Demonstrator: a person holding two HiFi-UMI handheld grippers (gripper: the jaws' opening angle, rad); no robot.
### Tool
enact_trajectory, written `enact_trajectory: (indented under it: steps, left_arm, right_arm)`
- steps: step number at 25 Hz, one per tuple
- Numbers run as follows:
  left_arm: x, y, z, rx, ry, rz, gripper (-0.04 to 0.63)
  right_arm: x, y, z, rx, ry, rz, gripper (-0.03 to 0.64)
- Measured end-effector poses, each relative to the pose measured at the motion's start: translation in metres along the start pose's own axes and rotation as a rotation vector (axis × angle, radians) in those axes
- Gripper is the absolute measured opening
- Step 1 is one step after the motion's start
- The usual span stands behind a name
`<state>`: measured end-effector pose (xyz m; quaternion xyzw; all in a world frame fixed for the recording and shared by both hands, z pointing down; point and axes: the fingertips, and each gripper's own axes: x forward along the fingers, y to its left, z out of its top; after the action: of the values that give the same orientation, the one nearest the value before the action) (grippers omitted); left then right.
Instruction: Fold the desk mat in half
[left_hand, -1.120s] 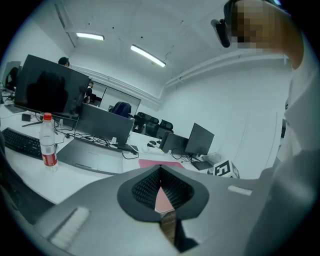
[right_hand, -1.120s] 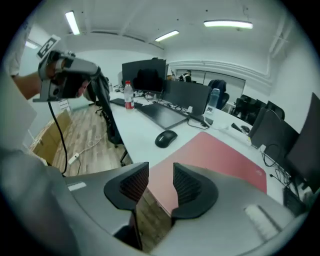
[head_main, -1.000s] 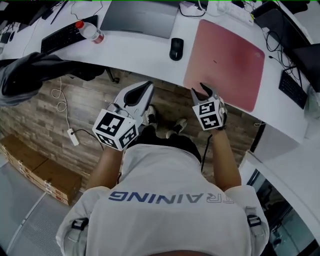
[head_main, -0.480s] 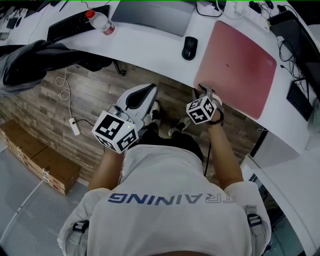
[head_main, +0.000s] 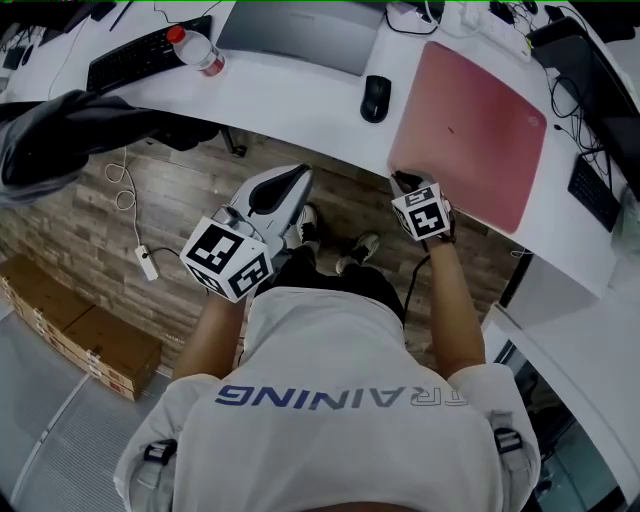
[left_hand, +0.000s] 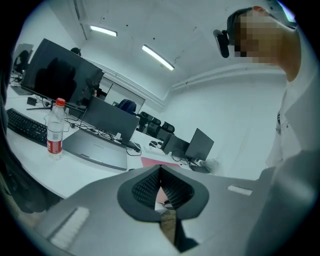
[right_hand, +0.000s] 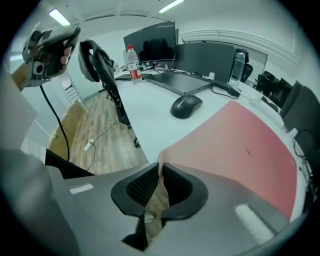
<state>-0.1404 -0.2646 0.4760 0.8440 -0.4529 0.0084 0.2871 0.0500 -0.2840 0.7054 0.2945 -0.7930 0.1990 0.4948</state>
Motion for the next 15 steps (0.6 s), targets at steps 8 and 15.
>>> enact_trajectory:
  steps: [8,15]
  left_arm:
    - [0.011,-0.024,0.008,0.077,0.035,-0.073,0.000]
    - [0.043,-0.088,0.009,0.151,0.042,-0.121,0.000]
  right_arm:
    - [-0.037,-0.020,0.005,0.139,-0.165,-0.147,0.032]
    - [-0.090,-0.065,-0.019,0.333,-0.363,-0.173,0.031]
